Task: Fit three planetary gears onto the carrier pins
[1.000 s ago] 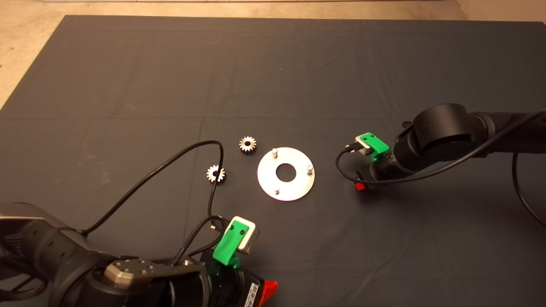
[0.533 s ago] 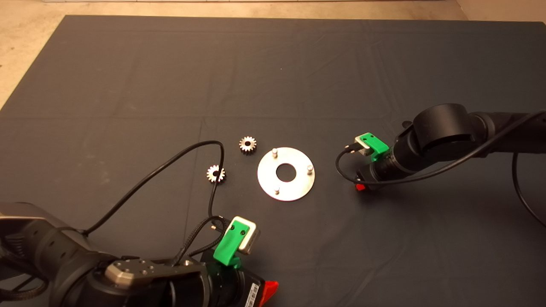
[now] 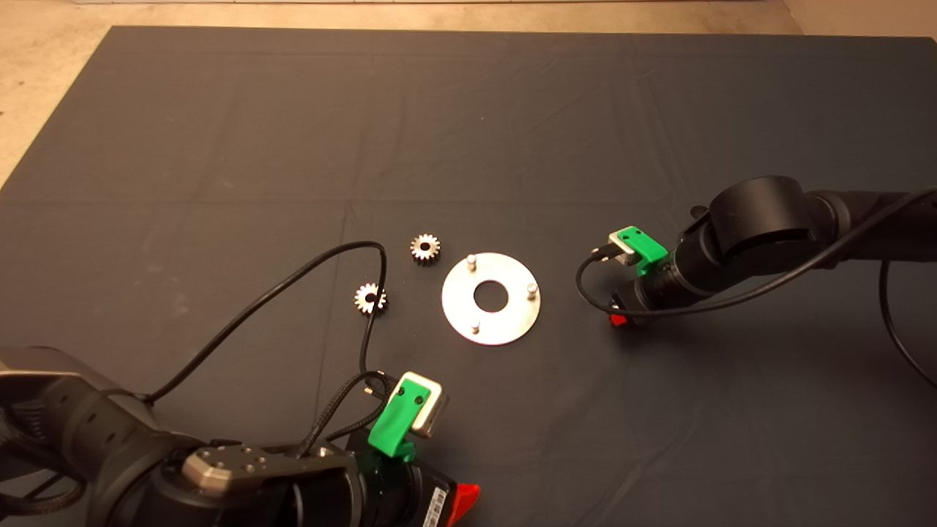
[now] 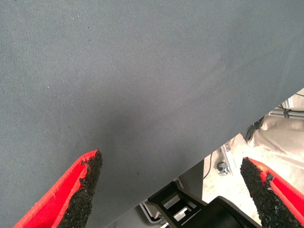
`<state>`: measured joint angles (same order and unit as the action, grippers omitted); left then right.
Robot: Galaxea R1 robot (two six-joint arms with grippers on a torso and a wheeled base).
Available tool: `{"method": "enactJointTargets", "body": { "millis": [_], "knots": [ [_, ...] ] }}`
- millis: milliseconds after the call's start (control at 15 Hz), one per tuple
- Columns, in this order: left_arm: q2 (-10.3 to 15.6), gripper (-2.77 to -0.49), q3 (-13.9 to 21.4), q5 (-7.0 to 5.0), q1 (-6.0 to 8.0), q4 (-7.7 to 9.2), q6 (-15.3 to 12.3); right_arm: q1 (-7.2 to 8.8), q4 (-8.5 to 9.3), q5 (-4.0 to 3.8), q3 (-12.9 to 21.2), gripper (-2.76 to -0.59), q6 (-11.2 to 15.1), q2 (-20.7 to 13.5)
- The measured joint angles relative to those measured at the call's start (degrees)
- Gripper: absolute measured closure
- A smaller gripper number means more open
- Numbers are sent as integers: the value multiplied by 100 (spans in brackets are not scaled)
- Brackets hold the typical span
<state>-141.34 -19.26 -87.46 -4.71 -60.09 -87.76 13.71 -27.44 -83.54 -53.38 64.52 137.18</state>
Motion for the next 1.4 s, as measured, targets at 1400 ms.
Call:
{"method": "enactJointTargets", "body": {
  "millis": [1400],
  "knots": [
    [-185,-206,0,-2,116,-13,0,961,611,-455,112,-89,28,1609]
  ]
}}
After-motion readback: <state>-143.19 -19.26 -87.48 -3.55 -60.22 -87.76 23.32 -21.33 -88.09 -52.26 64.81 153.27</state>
